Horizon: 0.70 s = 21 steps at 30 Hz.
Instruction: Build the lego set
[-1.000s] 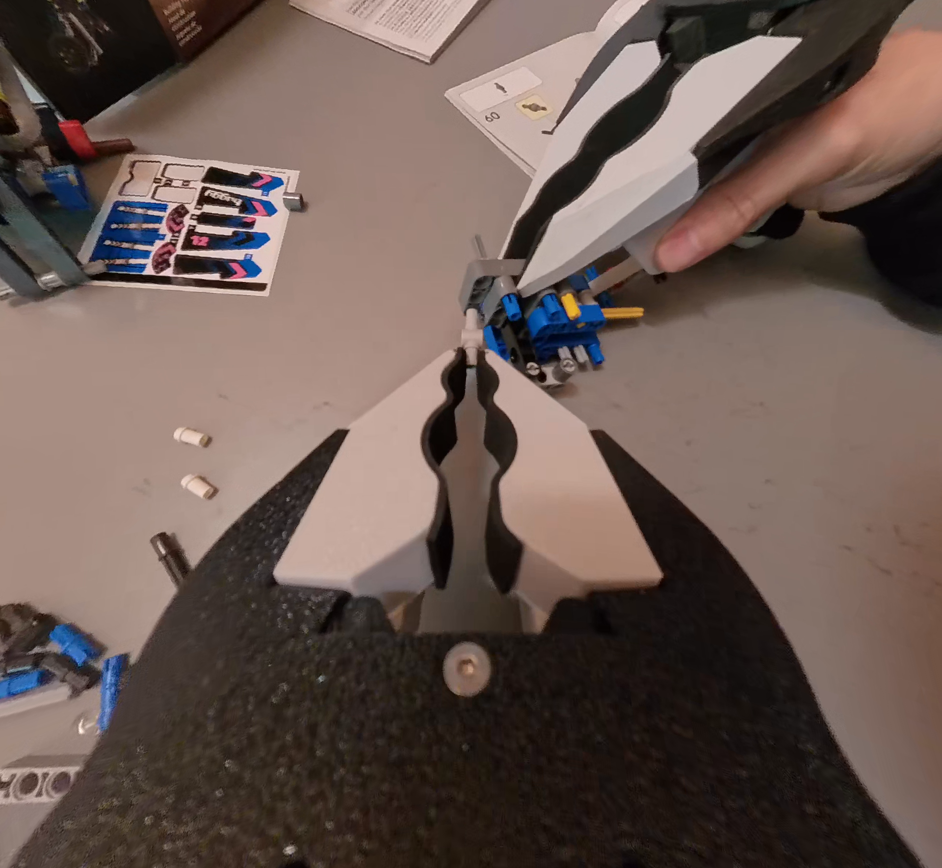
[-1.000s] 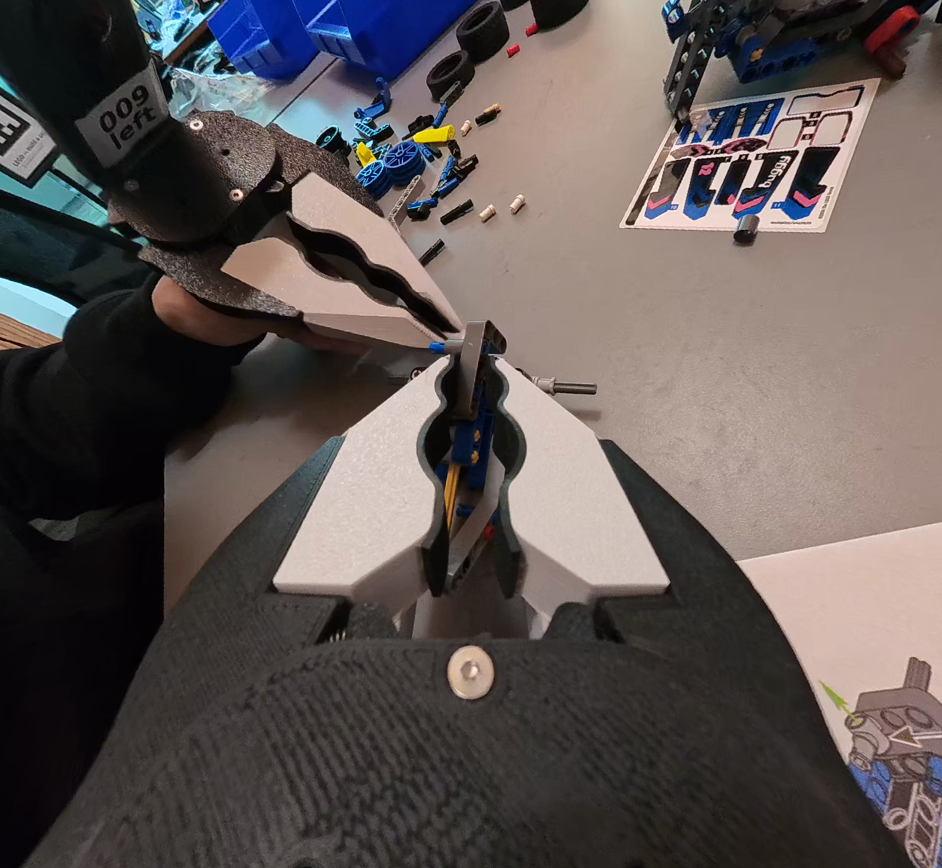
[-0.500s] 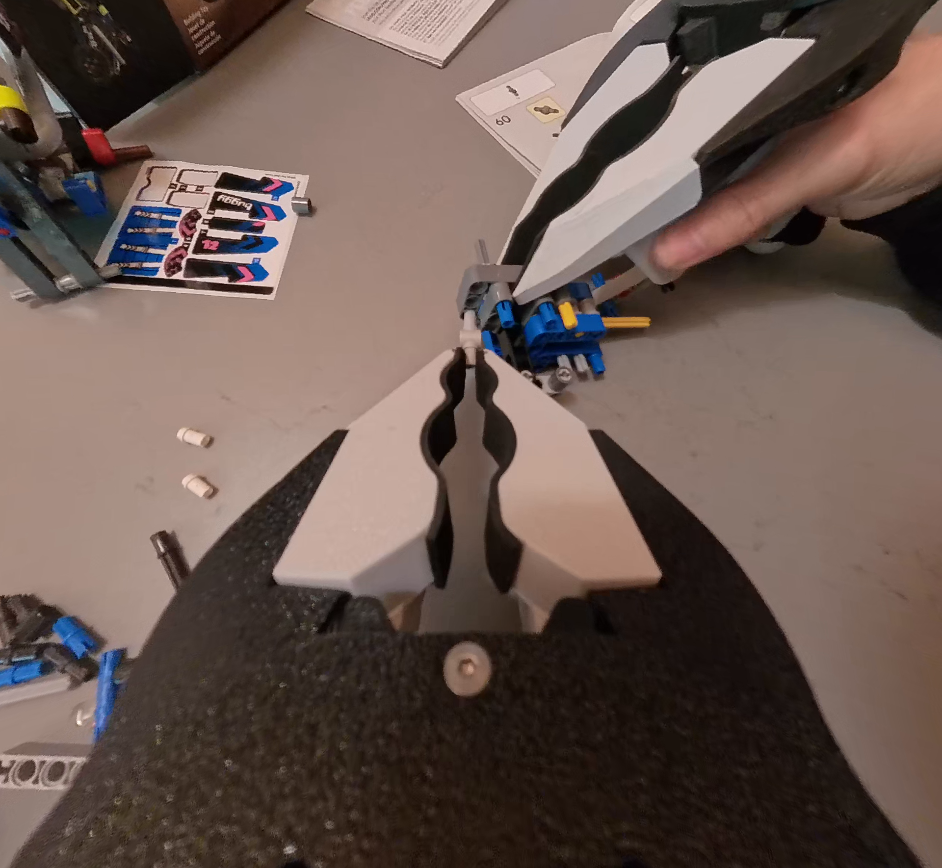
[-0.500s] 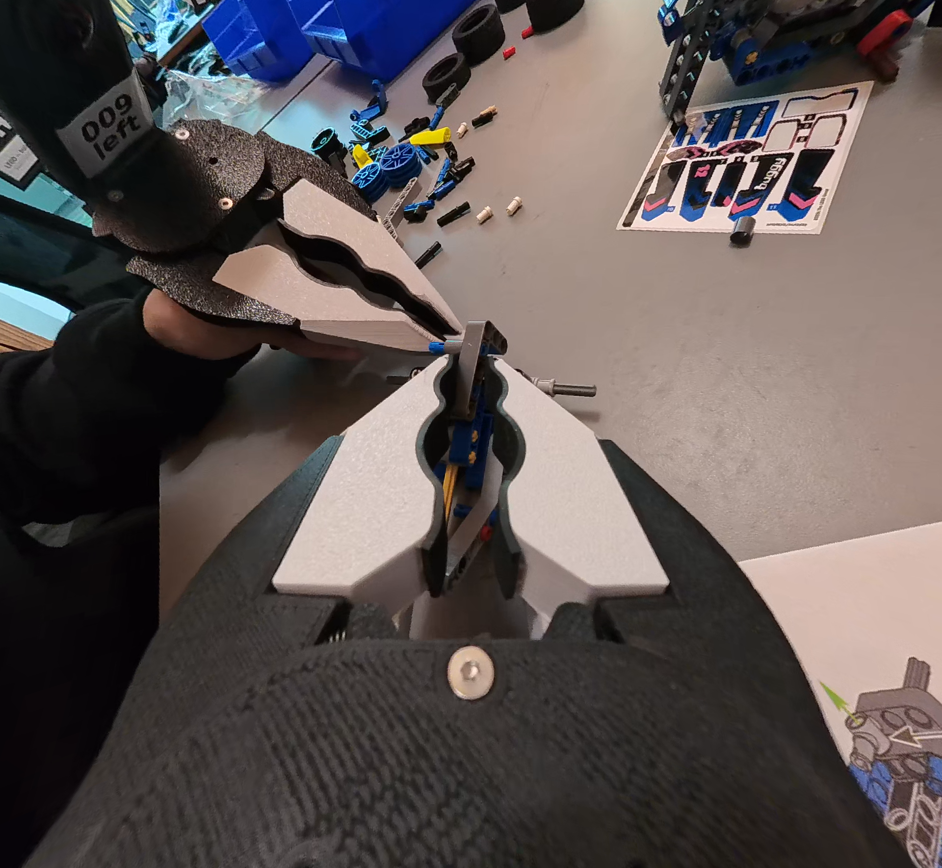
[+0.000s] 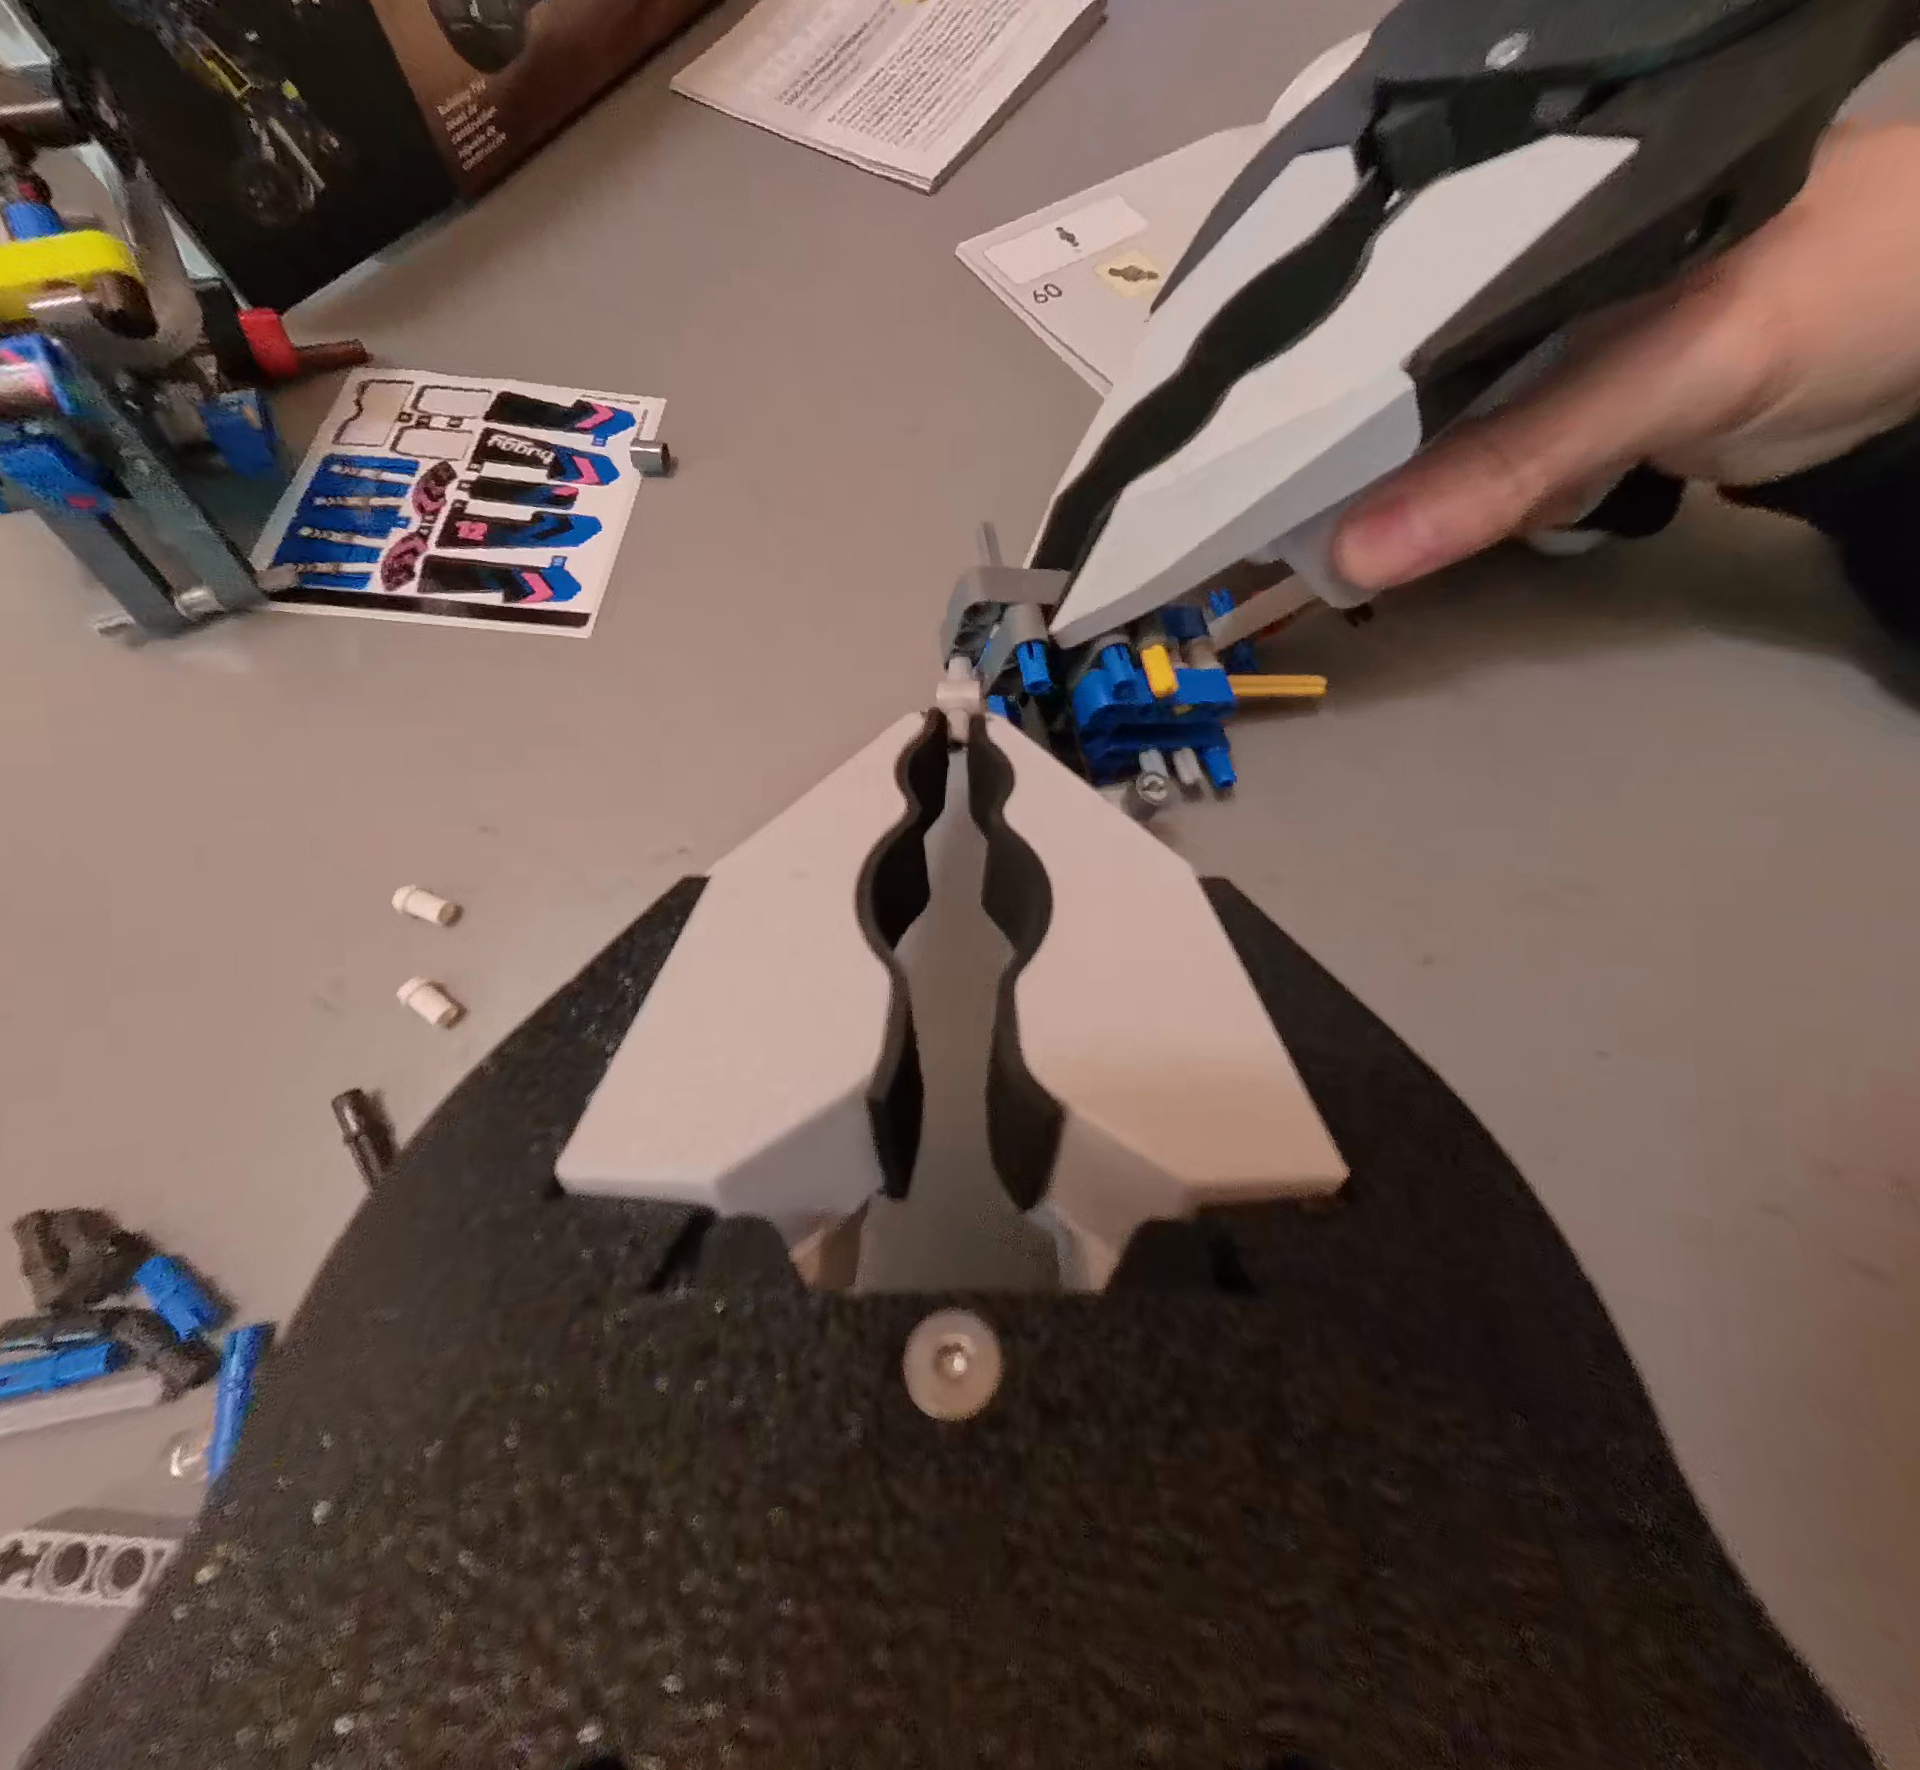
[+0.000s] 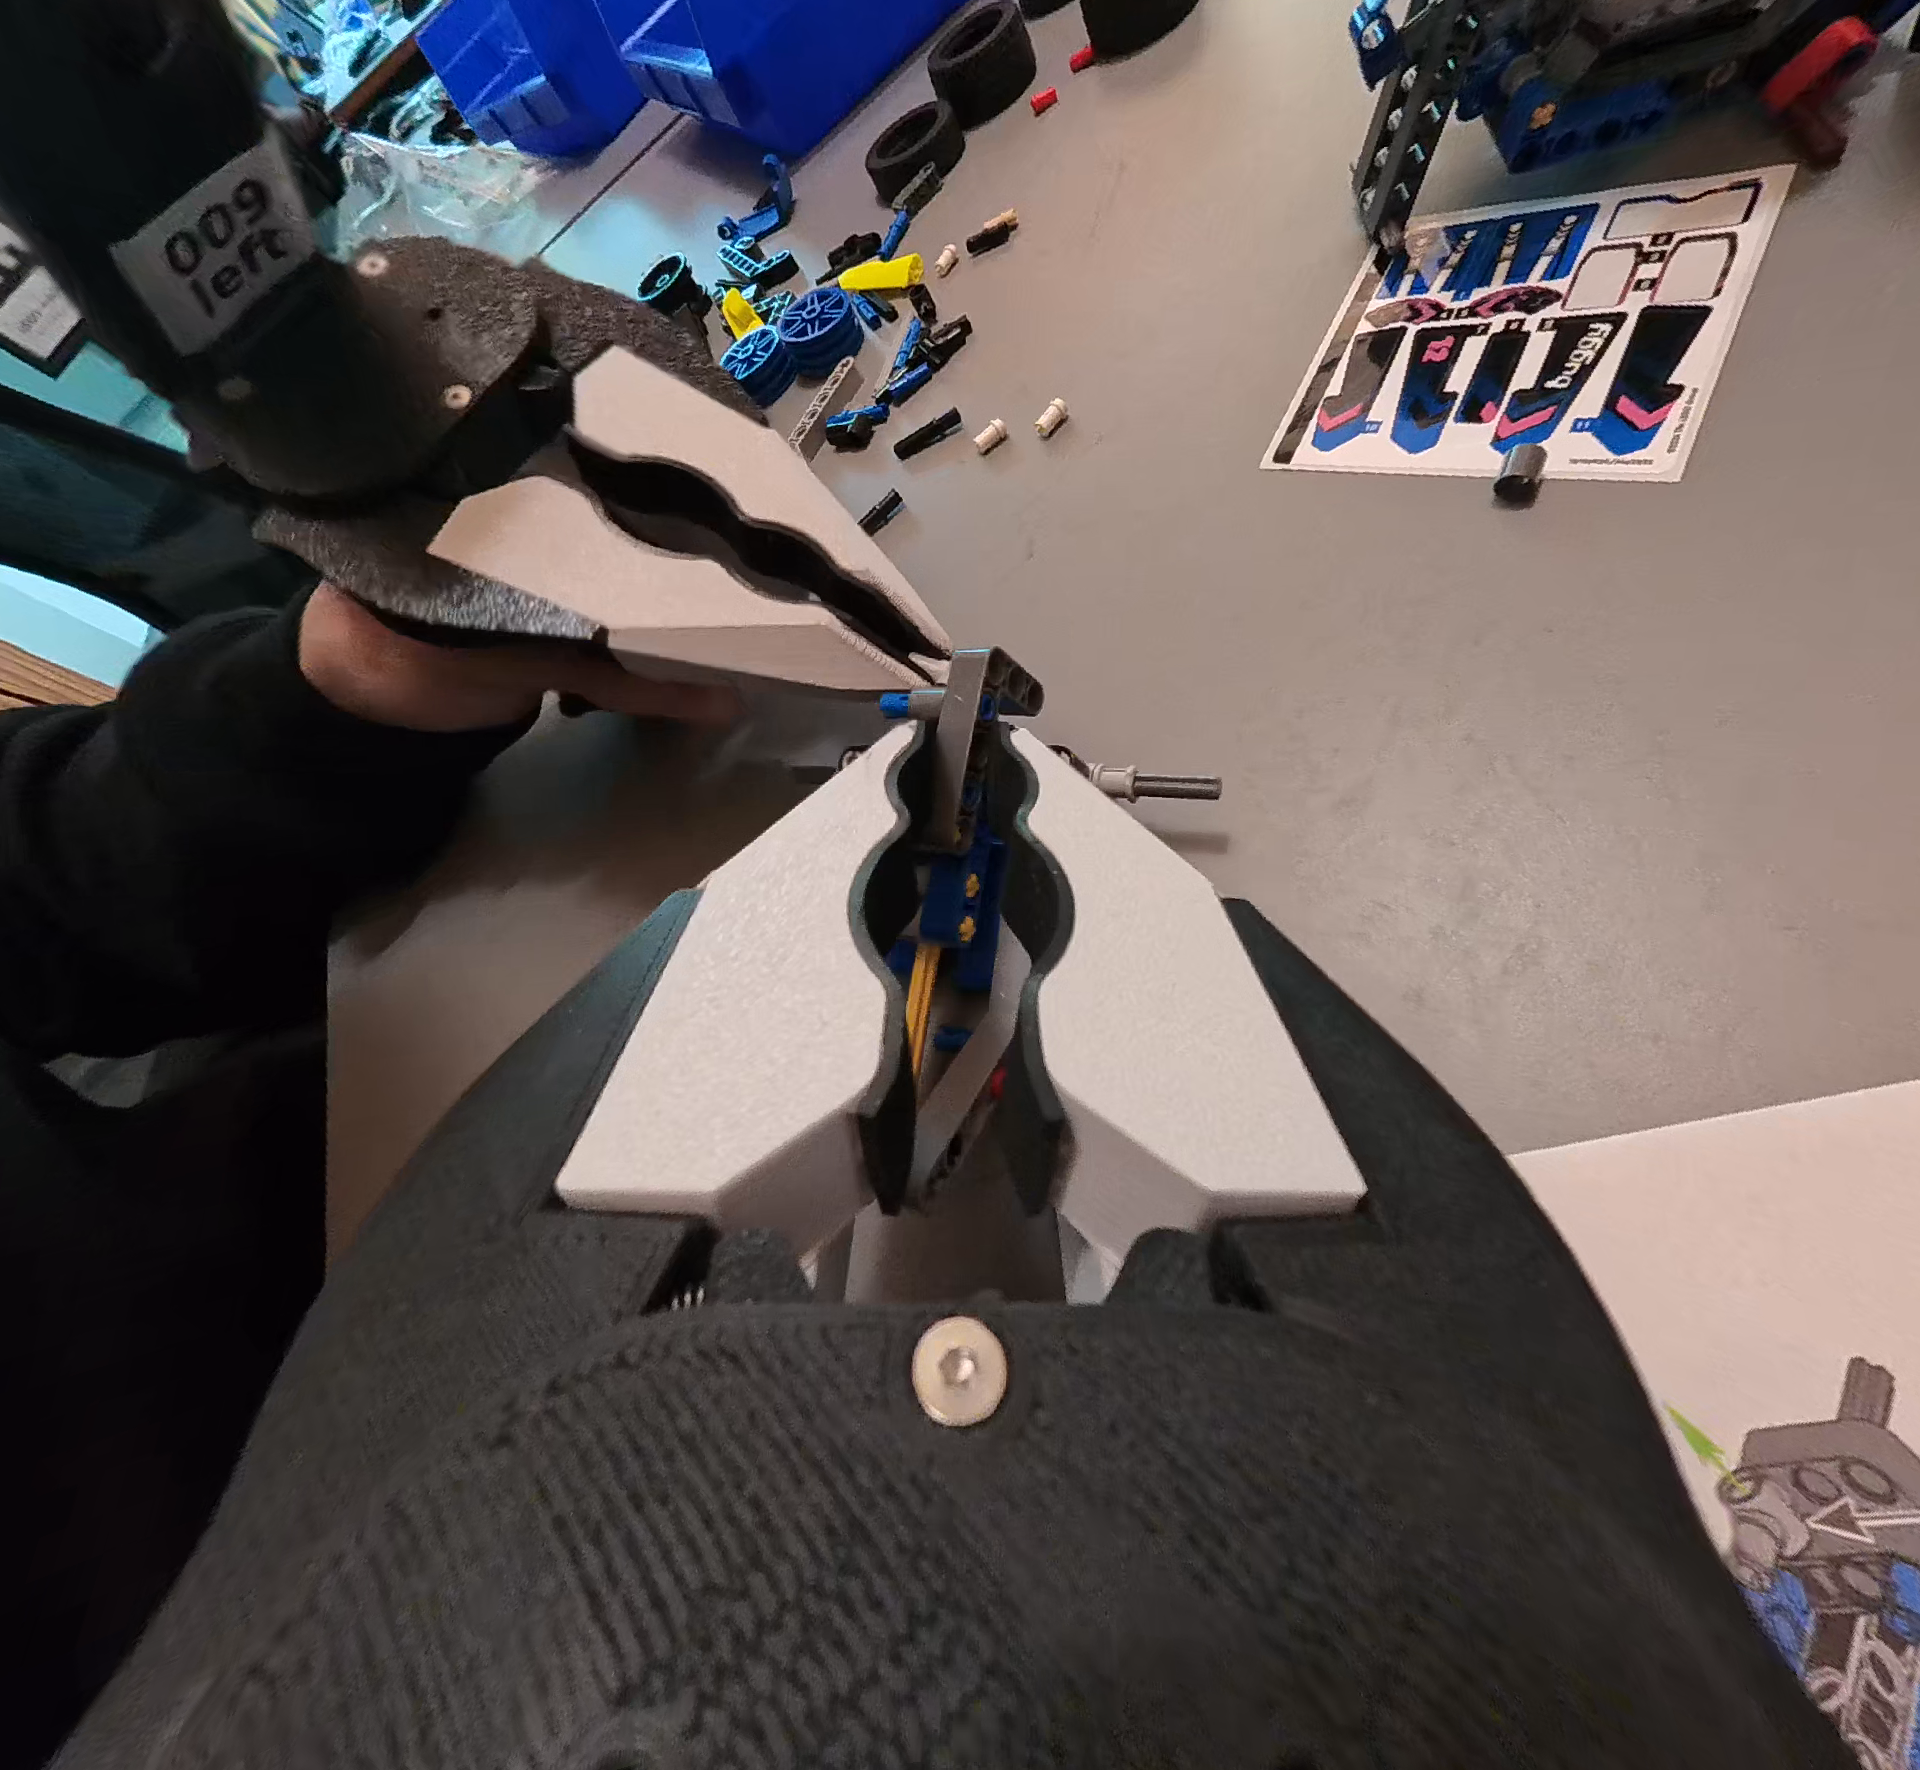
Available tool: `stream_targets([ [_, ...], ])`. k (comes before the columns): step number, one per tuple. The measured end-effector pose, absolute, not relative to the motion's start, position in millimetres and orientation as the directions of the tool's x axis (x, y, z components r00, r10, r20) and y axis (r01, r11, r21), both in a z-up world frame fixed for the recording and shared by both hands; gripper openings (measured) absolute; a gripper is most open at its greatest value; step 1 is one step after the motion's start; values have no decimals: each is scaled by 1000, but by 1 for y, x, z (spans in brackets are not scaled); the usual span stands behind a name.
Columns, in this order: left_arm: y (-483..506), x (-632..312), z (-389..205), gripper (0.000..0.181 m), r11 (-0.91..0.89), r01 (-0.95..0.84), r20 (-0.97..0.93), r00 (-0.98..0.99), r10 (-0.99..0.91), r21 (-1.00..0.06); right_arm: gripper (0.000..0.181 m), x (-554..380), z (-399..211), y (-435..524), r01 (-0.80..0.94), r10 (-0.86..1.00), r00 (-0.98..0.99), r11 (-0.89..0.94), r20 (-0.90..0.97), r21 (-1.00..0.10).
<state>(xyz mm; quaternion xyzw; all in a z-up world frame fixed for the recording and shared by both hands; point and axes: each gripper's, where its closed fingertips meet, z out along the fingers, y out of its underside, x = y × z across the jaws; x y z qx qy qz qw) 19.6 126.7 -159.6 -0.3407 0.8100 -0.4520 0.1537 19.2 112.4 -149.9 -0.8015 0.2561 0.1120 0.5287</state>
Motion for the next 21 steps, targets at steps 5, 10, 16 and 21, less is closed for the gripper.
stream_targets([
  [5,128,19,-164,1,393,-403,38,-736,-676,-826,9,20,-150,112,-531,-297,842,-308,-450,-790],
  [10,128,19,-162,1,408,-373,6,-744,-668,-833,9,20,-150,112,-558,-282,827,-299,-487,-774],
  [16,127,18,-164,1,470,-320,-86,-747,-659,-823,9,19,-150,112,-588,-262,808,-292,-528,-754],
  [21,128,21,-161,1,435,-345,-82,-698,-711,-832,9,21,-150,111,-589,-271,806,-285,-526,-756],
])
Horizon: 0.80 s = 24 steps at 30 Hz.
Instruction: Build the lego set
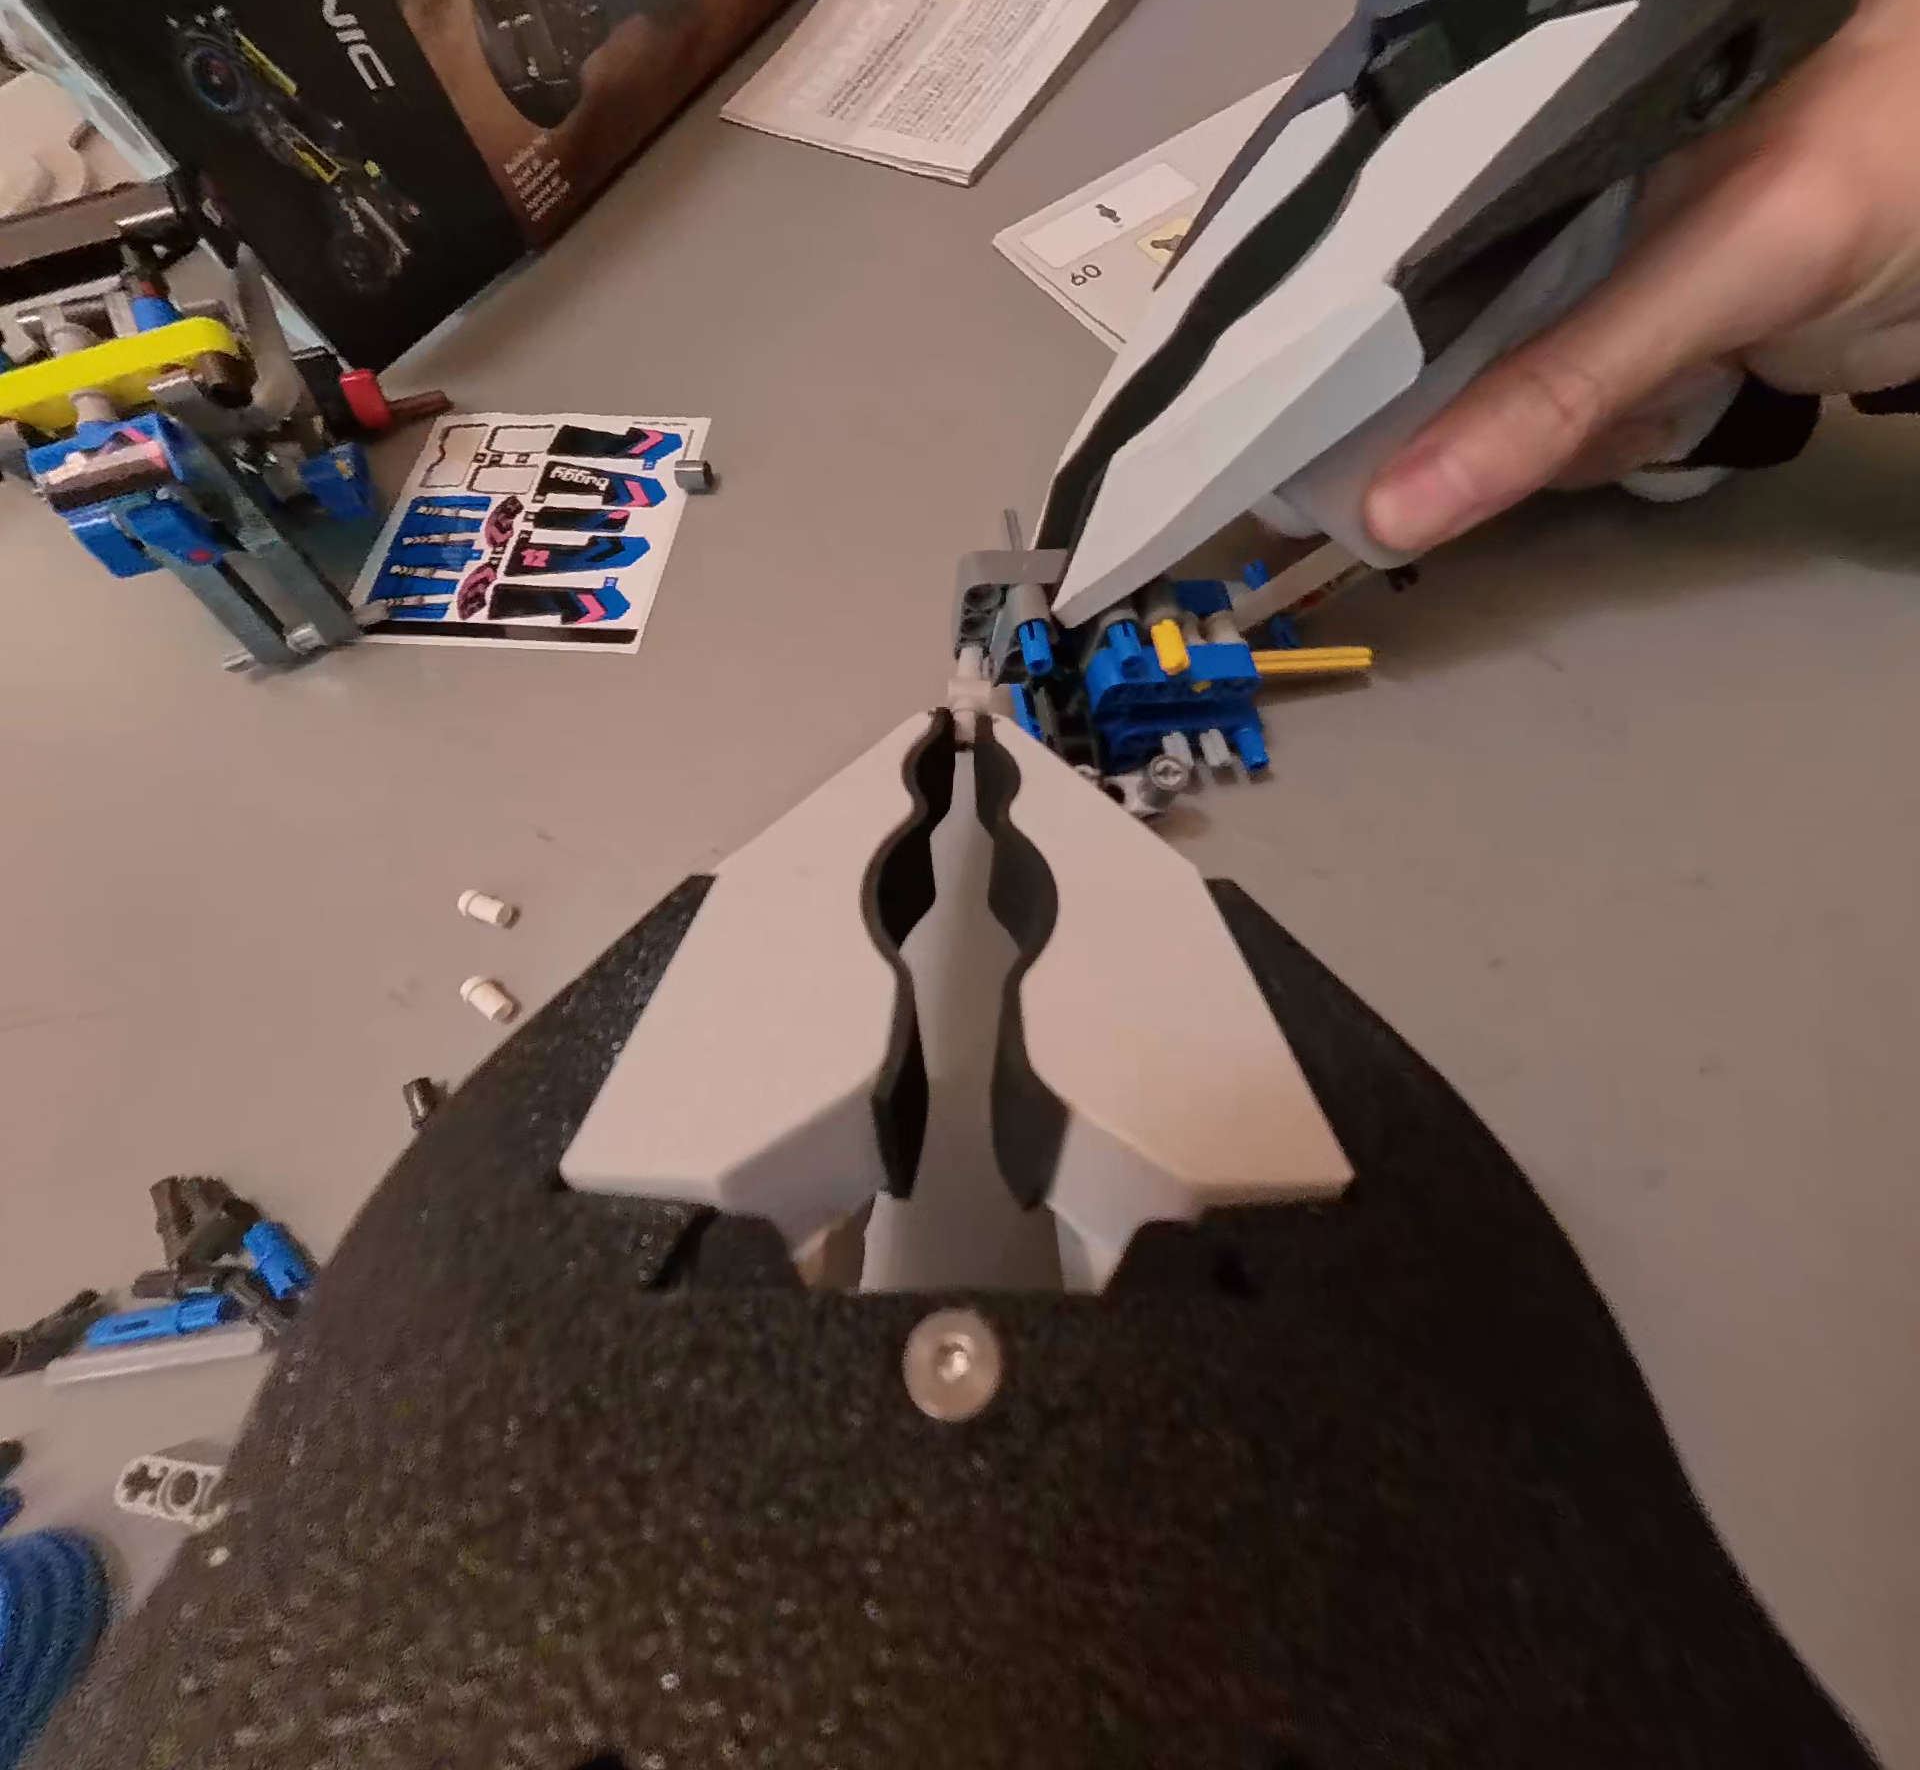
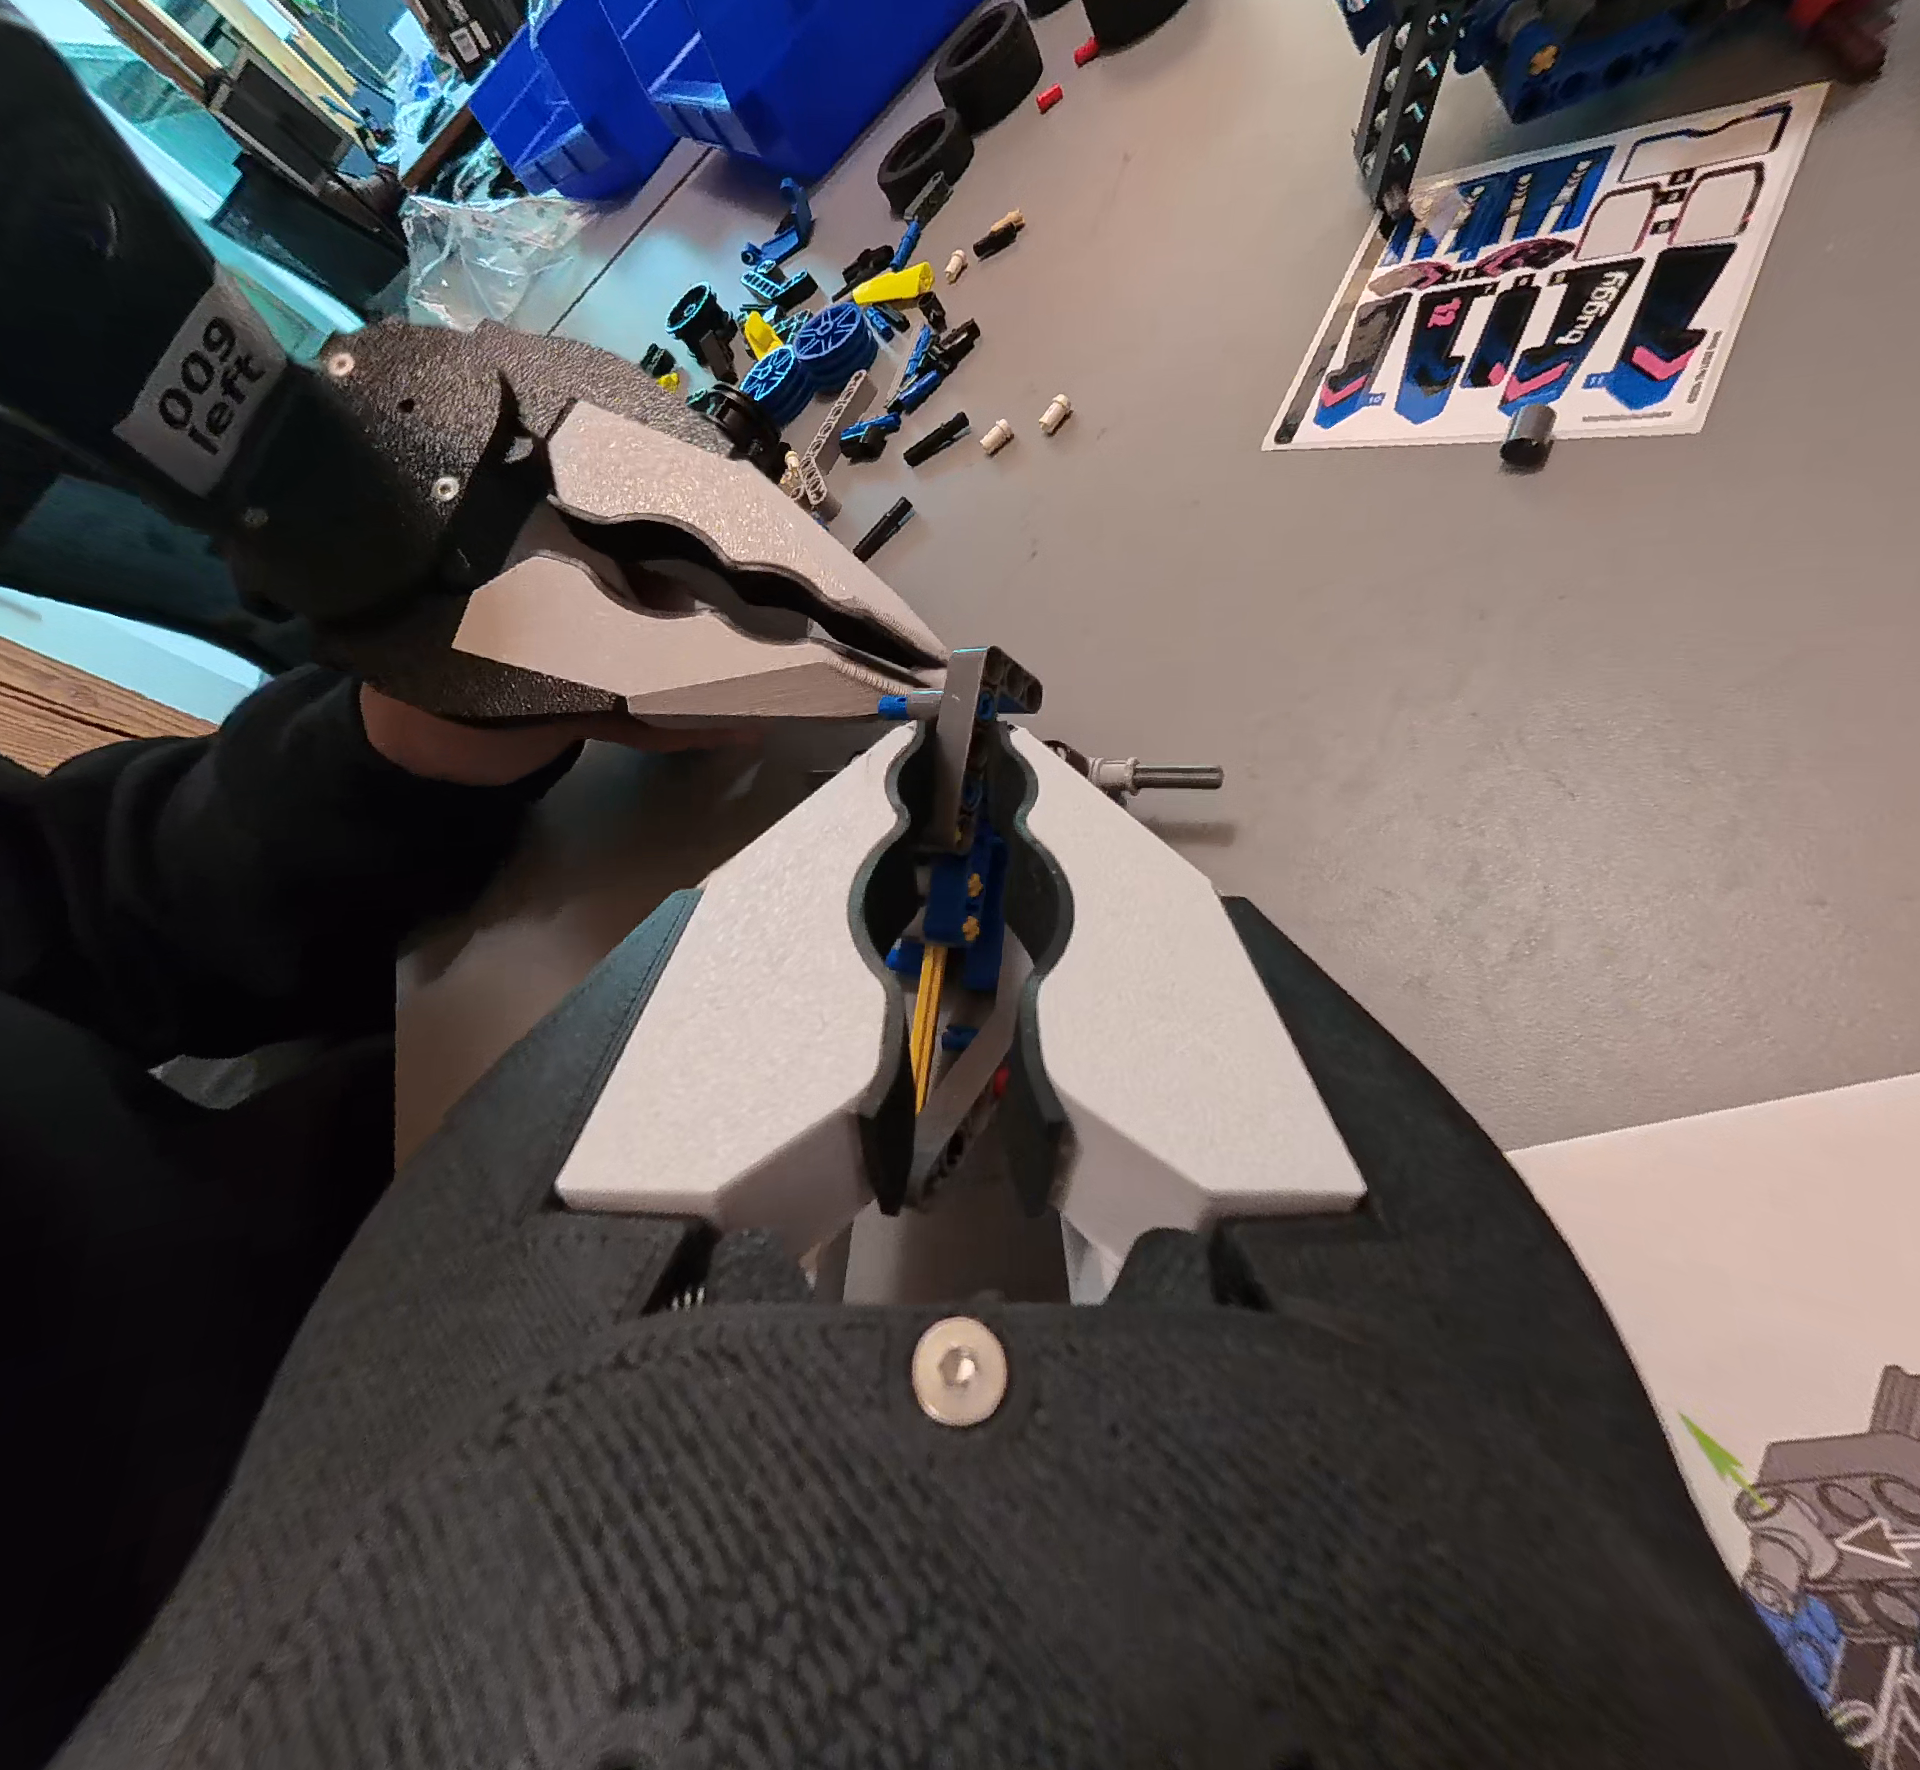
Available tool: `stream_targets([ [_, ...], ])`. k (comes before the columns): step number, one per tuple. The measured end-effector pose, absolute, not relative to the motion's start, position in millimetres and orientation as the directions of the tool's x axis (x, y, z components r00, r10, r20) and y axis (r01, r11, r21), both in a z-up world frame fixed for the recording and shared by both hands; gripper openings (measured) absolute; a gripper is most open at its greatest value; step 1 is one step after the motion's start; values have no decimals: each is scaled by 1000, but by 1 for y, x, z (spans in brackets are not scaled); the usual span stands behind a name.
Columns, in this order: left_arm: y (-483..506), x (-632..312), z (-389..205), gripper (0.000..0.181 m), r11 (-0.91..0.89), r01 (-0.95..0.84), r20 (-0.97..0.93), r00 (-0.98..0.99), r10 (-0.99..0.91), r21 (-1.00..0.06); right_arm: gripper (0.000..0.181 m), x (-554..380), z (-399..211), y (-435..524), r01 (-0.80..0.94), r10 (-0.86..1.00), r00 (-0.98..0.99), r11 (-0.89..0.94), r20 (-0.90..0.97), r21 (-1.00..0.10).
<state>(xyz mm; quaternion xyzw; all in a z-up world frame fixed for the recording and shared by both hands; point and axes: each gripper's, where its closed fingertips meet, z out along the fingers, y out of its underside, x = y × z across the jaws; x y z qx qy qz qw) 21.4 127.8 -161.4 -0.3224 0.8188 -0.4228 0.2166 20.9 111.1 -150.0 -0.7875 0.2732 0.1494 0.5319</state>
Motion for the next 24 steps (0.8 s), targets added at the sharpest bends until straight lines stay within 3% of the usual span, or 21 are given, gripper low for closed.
stream_targets([
  [6,126,22,-159,1,449,-311,-120,-698,-706,-837,9,22,-150,110,-645,-247,764,-260,-597,-718],
  [13,124,24,-153,1,561,-122,-330,-701,-633,-819,9,20,-148,110,-704,-190,709,-244,-679,-667],
  [17,123,25,-153,1,661,39,-505,-679,-533,-750,9,20,-148,110,-709,-183,704,-244,-686,-662],
  [24,125,25,-155,1,684,146,-564,-698,-441,-715,9,17,-147,110,-714,-156,696,-255,-701,-652],
])
